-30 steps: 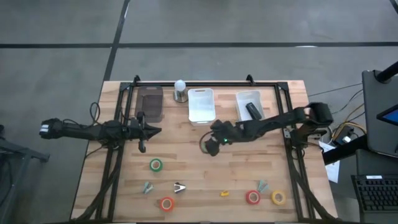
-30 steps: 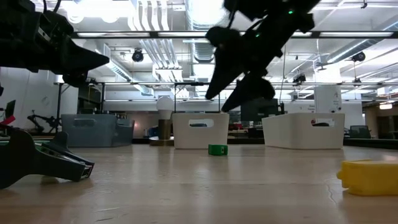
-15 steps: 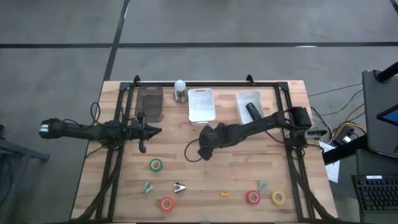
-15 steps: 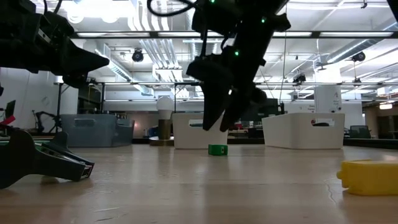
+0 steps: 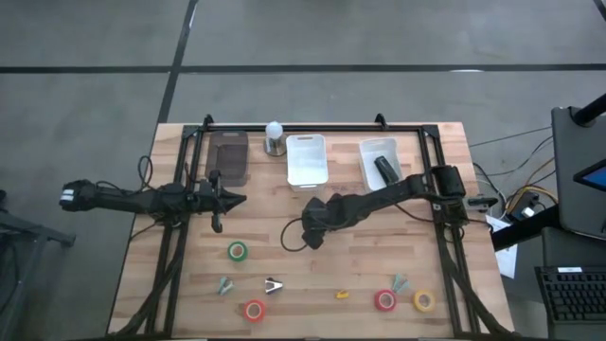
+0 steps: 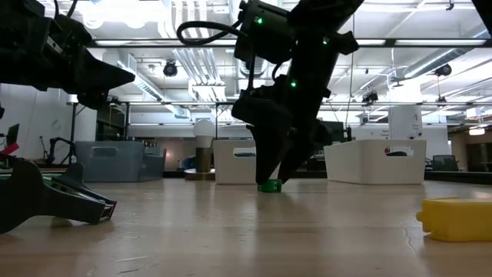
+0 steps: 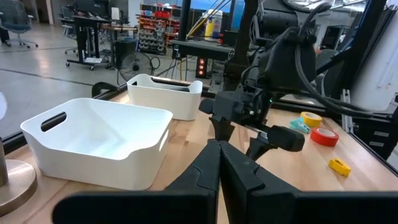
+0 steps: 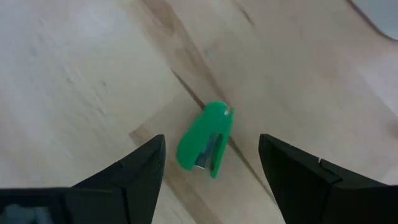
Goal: Pick and place Stapler, Stapler remover, tape
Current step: Put the green stapler into the right white bin
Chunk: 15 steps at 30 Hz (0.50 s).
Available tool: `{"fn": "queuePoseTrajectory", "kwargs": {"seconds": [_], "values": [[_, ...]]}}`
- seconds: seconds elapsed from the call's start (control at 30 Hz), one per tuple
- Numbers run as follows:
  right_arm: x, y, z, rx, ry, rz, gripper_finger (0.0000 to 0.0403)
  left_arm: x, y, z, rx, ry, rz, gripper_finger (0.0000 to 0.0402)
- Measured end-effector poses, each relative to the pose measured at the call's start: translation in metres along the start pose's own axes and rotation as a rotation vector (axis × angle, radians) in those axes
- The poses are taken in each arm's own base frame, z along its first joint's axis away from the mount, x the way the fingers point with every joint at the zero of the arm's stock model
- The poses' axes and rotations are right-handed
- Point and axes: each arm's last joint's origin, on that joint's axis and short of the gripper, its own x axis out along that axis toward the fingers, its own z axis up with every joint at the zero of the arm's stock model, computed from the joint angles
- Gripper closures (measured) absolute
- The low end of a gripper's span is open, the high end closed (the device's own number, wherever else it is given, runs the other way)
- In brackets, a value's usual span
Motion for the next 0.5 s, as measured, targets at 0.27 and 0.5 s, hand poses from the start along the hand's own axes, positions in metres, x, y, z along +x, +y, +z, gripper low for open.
{"fn": "queuePoseTrajectory", "kwargs": {"seconds": [0.27, 0.5], "values": [[0.001, 0.000, 0.000, -0.006, -0.015, -0.011, 0.0186, 0.000, 0.000, 0.000, 0.000, 0.000, 0.000, 0.0390], [0.010, 0.001, -0.002, -0.012, -0.004, 0.000, 0.0210, 0.000, 0.000, 0.000, 0.000, 0.000, 0.000, 0.0390]]}}
